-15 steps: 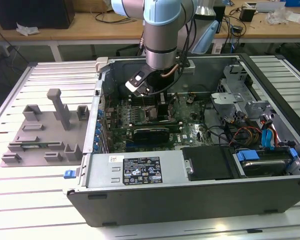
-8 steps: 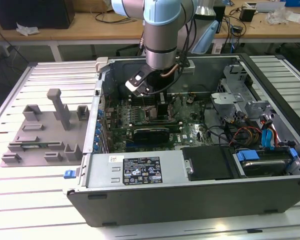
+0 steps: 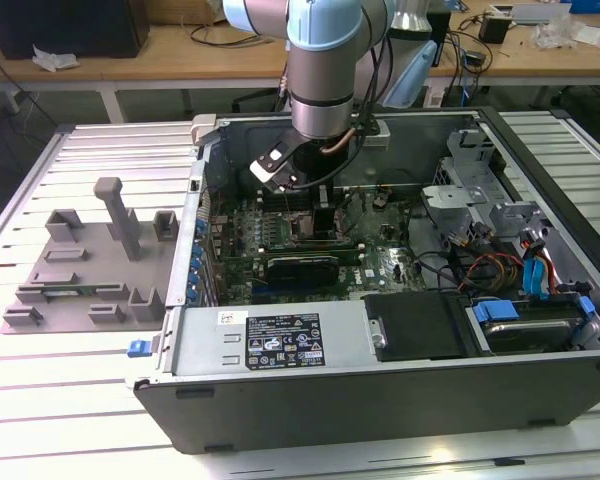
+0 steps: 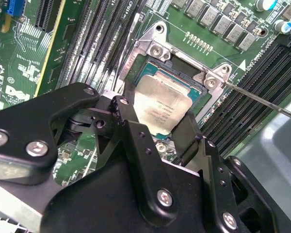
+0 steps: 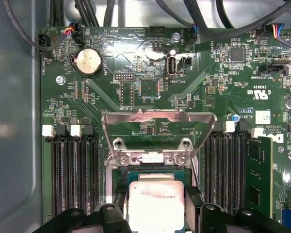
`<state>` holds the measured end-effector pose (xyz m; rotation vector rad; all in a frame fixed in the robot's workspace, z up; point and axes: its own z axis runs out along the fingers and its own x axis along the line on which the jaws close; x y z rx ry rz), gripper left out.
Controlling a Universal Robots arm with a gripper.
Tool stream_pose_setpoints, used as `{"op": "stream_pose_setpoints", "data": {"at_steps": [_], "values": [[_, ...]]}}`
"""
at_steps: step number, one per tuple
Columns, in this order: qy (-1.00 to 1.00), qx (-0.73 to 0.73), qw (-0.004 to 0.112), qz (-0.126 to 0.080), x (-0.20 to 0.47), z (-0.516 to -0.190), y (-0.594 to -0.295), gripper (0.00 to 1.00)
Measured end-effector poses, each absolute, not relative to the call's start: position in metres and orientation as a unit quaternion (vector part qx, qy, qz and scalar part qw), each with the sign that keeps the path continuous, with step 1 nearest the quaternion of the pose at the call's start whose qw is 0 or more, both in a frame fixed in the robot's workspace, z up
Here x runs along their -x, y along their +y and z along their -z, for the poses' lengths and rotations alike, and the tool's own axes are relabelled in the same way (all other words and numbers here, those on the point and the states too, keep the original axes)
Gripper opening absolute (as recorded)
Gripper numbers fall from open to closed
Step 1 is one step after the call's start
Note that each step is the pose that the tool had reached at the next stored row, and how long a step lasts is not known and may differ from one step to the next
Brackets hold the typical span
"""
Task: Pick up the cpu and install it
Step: 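Place the cpu into insertion slot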
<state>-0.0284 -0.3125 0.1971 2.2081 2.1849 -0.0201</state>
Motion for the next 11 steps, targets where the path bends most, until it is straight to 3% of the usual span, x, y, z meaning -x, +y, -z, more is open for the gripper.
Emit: {"op": "stream_pose_setpoints", "data": {"at_steps": [8, 11], "values": [[0.704, -0.710, 0.017, 0.006, 0.0284, -0.1952, -0.3125, 0.55], [0.704, -0.710, 0.017, 0.006, 0.0283, -0.1949, -0.3123, 0.61]]}}
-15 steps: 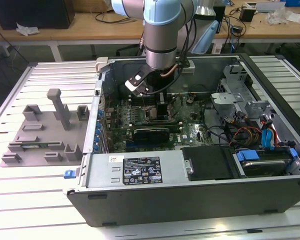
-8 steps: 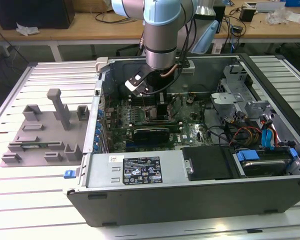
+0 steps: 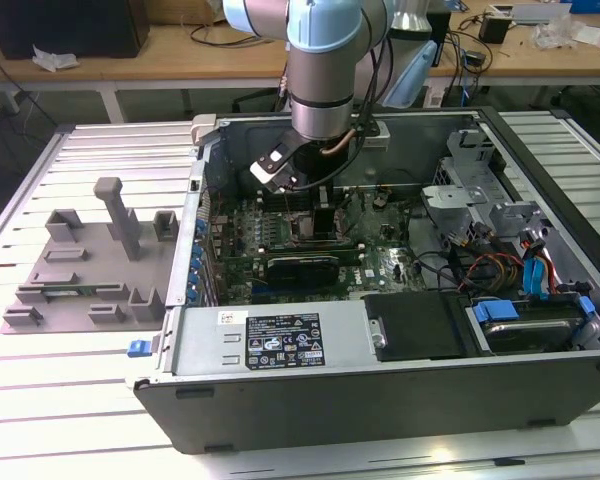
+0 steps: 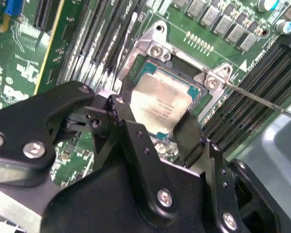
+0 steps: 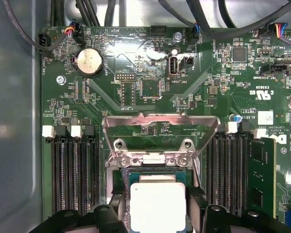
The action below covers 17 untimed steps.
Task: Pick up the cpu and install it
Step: 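Place the cpu into insertion slot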
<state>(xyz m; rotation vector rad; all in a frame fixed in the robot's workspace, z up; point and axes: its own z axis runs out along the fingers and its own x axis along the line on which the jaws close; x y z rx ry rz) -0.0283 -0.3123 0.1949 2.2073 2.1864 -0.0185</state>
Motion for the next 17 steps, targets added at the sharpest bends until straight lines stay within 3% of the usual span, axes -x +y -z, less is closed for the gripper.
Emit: {"op": "stream_pose_setpoints", "data": {"at_steps": [14, 15, 17], "values": [[0.704, -0.710, 0.017, 0.006, 0.028, -0.210, -0.312, 0.61], [0.704, -0.710, 0.018, 0.006, 0.028, -0.210, -0.312, 0.60], [0.704, -0.710, 0.018, 0.006, 0.028, -0.211, -0.312, 0.47]]}}
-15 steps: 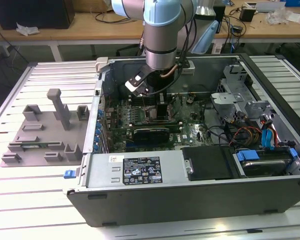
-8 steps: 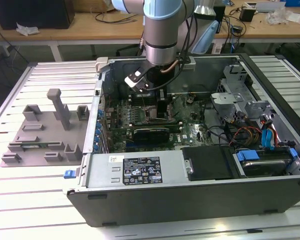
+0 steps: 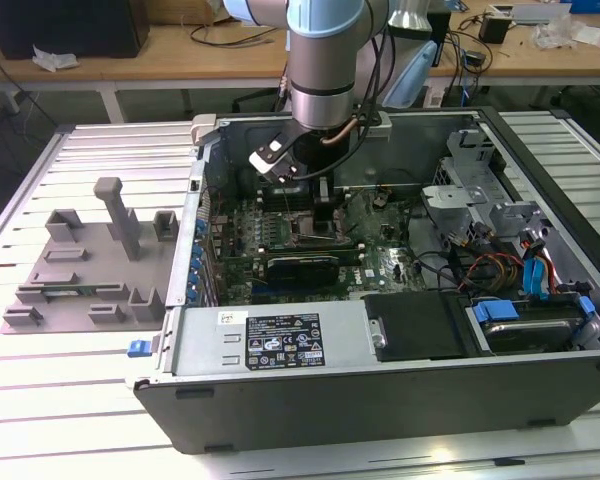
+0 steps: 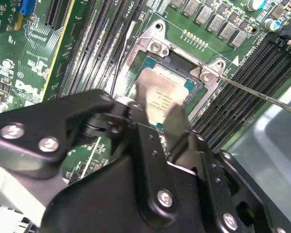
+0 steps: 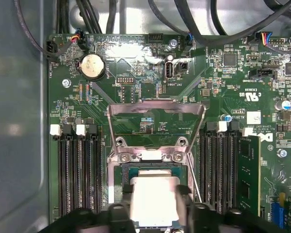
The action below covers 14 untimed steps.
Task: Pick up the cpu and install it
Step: 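Place the cpu into insertion slot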
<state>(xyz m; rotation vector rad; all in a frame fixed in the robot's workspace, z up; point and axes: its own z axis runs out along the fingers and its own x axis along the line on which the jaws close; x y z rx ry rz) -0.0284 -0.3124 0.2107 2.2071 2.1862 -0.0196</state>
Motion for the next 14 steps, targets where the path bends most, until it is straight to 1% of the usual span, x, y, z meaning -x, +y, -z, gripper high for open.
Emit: {"op": "stream_pose_setpoints", "data": {"at_steps": [3, 4, 7, 14], "values": [[0.704, -0.710, 0.018, 0.006, 0.0284, -0.2111, -0.3124, 0.29], [0.704, -0.710, 0.018, 0.006, 0.0284, -0.2111, -0.3124, 0.29], [0.704, -0.710, 0.017, 0.006, 0.0284, -0.2114, -0.3124, 0.11], [0.704, -0.710, 0.018, 0.006, 0.0284, -0.2113, -0.3132, 0.11]]}}
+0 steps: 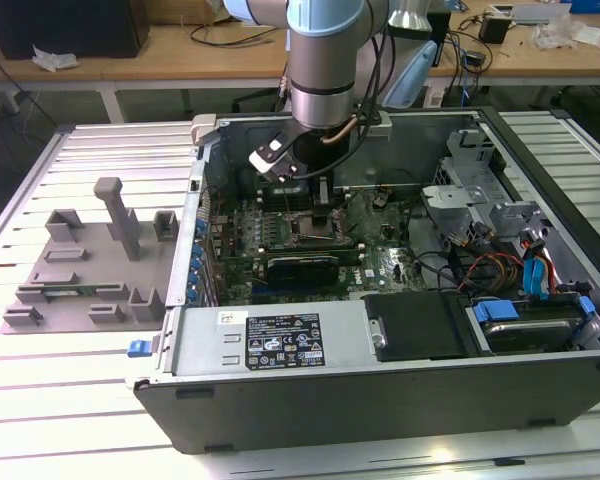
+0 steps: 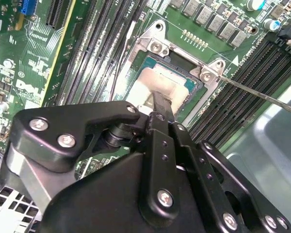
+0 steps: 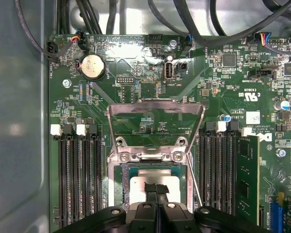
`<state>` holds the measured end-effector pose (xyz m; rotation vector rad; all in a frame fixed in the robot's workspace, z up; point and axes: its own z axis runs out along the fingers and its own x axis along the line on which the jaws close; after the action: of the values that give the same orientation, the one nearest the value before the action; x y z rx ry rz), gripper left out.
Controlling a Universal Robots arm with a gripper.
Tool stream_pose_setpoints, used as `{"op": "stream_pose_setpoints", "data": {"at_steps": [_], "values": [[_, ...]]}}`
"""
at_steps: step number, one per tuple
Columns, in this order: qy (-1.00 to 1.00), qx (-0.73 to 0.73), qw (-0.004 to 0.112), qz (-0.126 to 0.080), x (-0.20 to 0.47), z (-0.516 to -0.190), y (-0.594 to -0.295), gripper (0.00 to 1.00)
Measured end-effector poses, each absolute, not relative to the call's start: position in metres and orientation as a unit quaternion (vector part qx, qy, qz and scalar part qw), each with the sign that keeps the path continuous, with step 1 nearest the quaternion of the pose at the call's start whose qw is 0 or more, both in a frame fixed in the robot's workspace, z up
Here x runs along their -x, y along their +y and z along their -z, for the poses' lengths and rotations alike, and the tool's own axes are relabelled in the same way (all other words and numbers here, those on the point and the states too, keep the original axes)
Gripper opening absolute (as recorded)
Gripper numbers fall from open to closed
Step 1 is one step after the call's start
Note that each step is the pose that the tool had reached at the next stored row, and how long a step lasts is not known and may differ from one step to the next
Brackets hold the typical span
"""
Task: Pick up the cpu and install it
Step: 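Place the cpu into insertion slot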
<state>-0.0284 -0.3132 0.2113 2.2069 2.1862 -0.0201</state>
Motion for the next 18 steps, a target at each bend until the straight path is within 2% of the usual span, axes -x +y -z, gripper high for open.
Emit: {"op": "stream_pose_setpoints", "data": {"at_steps": [18], "values": [[0.704, -0.710, 0.017, 0.005, 0.0285, -0.2030, -0.3156, 0.11]]}}
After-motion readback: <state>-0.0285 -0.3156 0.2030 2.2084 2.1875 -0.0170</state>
